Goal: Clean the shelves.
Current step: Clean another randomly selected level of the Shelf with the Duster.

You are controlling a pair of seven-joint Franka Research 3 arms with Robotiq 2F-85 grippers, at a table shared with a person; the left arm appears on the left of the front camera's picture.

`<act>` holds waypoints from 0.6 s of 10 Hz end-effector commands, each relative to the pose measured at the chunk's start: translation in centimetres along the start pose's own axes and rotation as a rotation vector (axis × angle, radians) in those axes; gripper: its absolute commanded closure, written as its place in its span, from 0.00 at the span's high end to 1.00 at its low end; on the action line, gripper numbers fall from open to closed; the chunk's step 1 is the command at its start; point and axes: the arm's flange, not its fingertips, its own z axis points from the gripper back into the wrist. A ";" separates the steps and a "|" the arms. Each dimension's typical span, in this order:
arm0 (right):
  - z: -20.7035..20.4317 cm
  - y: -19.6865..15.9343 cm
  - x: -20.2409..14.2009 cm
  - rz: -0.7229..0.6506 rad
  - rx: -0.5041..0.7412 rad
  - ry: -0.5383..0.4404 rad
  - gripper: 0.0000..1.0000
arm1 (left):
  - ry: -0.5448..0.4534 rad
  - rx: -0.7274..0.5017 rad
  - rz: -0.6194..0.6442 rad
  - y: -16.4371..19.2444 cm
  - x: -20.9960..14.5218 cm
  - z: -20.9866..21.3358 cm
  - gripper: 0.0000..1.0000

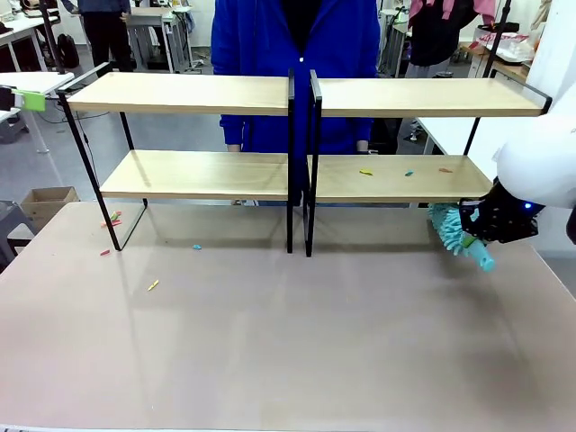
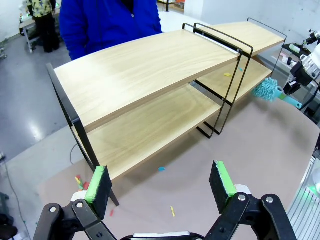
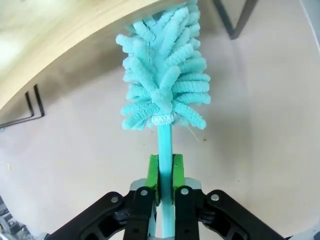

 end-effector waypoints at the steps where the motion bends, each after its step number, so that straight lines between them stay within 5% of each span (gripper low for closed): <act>1: -1.5 -5.7 -9.6 0.035 0.102 0.032 0.12 | 0.005 0.003 -0.002 0.0 0.0 -0.1 1.00; 6: 4.2 -8.7 -11.1 0.234 0.342 0.289 0.12 | 0.005 0.003 -0.002 0.0 0.0 -0.1 1.00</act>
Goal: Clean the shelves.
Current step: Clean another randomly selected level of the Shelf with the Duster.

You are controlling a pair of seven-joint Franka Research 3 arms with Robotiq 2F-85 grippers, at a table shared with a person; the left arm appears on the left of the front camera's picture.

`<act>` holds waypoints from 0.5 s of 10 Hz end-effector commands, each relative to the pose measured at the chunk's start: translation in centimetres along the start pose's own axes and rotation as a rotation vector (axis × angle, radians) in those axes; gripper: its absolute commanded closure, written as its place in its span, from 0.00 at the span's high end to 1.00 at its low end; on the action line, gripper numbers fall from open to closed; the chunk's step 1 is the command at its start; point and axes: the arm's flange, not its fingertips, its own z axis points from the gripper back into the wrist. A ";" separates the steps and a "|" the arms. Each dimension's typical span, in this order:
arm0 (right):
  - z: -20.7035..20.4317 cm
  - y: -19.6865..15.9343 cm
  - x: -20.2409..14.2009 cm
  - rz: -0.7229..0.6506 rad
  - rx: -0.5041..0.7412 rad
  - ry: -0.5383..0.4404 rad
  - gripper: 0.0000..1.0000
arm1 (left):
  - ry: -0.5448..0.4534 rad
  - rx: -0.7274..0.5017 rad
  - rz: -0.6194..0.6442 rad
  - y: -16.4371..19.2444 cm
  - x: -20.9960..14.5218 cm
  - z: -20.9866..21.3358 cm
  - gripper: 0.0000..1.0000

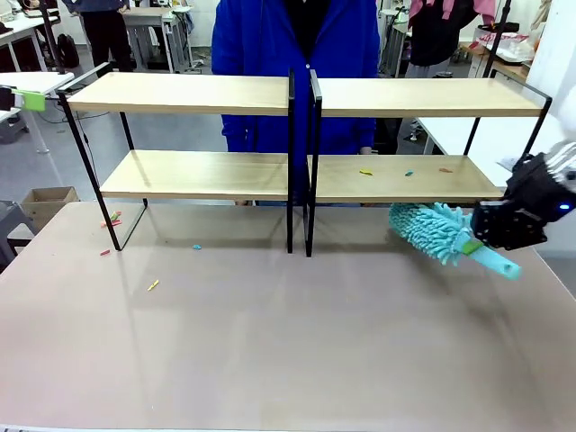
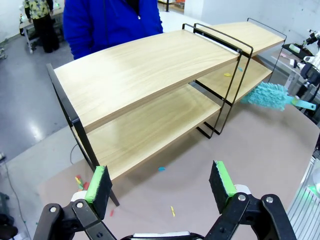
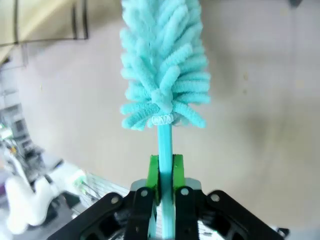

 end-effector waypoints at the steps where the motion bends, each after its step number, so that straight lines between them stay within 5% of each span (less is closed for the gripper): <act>1: 3.2 -5.4 -11.8 0.137 0.140 0.176 0.12 | 0.006 0.002 -0.002 0.0 0.0 -0.1 1.00; 3: 8.5 -8.0 -14.4 0.293 0.242 0.324 0.12 | 0.006 0.002 -0.002 0.0 0.0 -0.1 1.00; 5: 13.7 -10.5 -15.8 0.458 0.363 0.371 0.12 | 0.006 0.002 -0.002 0.0 0.0 -0.1 1.00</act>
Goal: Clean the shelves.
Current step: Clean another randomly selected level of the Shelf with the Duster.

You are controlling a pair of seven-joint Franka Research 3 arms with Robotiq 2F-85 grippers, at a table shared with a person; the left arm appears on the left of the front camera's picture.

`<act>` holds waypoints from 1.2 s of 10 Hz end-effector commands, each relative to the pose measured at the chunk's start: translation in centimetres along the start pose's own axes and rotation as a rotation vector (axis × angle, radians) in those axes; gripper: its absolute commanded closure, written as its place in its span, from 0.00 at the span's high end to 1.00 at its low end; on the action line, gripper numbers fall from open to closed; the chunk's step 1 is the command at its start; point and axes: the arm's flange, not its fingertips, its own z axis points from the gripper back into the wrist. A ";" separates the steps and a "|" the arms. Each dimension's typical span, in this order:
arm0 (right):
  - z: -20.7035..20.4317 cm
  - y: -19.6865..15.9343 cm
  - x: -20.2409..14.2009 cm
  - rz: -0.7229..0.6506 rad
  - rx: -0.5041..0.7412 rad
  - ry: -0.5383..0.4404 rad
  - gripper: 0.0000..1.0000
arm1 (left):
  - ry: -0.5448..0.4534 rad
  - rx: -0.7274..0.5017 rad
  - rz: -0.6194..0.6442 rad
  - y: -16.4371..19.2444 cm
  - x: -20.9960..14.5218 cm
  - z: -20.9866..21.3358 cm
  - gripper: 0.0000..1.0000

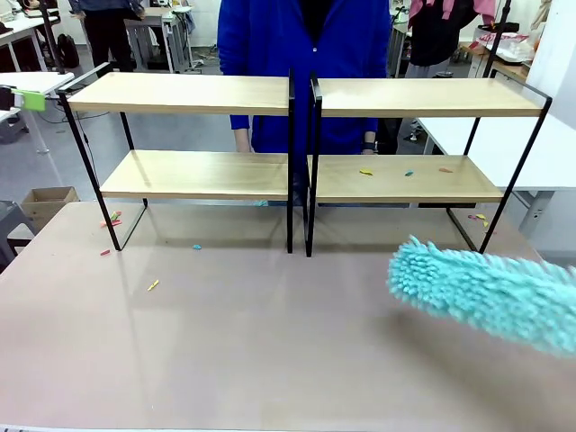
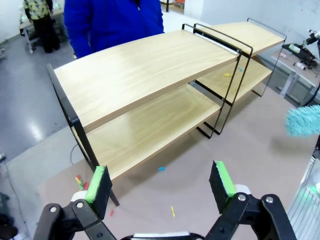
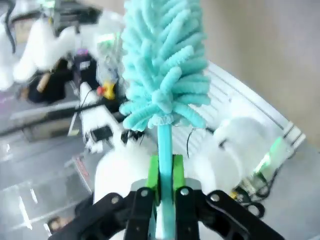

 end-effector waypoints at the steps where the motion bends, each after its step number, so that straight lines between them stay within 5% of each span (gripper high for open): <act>1: 5.1 -1.2 -2.1 0.146 0.080 0.001 0.12 | 0.006 0.002 -0.001 0.0 -0.1 -0.1 1.00; 6: 12.9 -2.2 -3.5 0.646 0.254 -0.522 0.12 | 0.006 0.002 -0.001 0.0 -0.1 -0.1 1.00; 8: 13.1 -3.4 -2.8 0.632 0.309 -0.552 0.12 | 0.006 0.002 -0.001 0.0 -0.1 -0.1 1.00; 12: 13.3 -1.9 -3.7 0.577 0.227 -0.533 0.12 | 0.006 0.002 -0.001 0.0 -0.1 -0.1 1.00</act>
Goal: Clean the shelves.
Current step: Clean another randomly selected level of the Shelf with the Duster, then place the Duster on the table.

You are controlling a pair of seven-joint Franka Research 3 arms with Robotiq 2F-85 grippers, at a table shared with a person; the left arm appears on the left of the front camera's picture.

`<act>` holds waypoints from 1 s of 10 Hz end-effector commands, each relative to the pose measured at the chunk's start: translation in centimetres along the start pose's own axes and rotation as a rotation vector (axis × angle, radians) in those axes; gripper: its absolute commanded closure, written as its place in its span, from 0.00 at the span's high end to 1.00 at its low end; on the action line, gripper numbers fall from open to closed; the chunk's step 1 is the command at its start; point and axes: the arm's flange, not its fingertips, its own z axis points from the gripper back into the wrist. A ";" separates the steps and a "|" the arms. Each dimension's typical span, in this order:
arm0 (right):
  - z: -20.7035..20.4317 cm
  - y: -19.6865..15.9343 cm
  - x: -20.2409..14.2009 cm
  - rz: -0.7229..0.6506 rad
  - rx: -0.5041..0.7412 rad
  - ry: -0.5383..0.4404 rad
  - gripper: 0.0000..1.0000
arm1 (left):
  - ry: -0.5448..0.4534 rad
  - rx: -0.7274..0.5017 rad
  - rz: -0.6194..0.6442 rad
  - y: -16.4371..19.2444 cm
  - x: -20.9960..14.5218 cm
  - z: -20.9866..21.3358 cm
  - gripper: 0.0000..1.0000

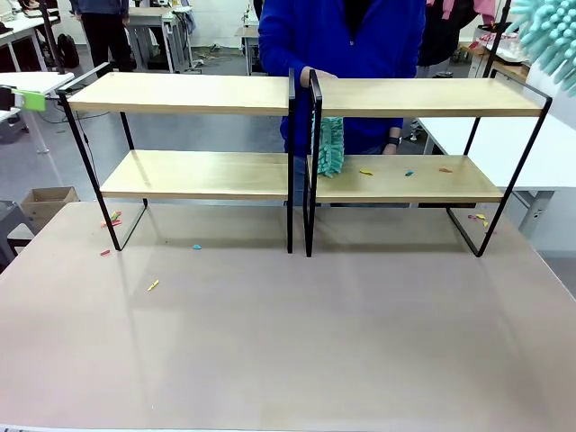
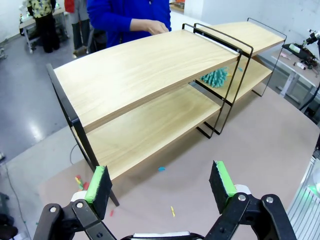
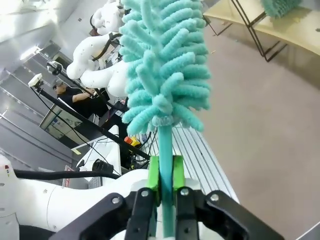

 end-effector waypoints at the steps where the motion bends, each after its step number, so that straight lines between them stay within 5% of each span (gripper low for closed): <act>1: 0.2 0.5 0.0 0.030 0.001 0.010 0.12 | 0.005 0.002 -0.001 0.0 0.0 -0.1 1.00; 10: 0.2 0.5 0.0 0.030 0.001 0.010 0.12 | 0.005 0.002 -0.001 0.0 0.0 -0.1 1.00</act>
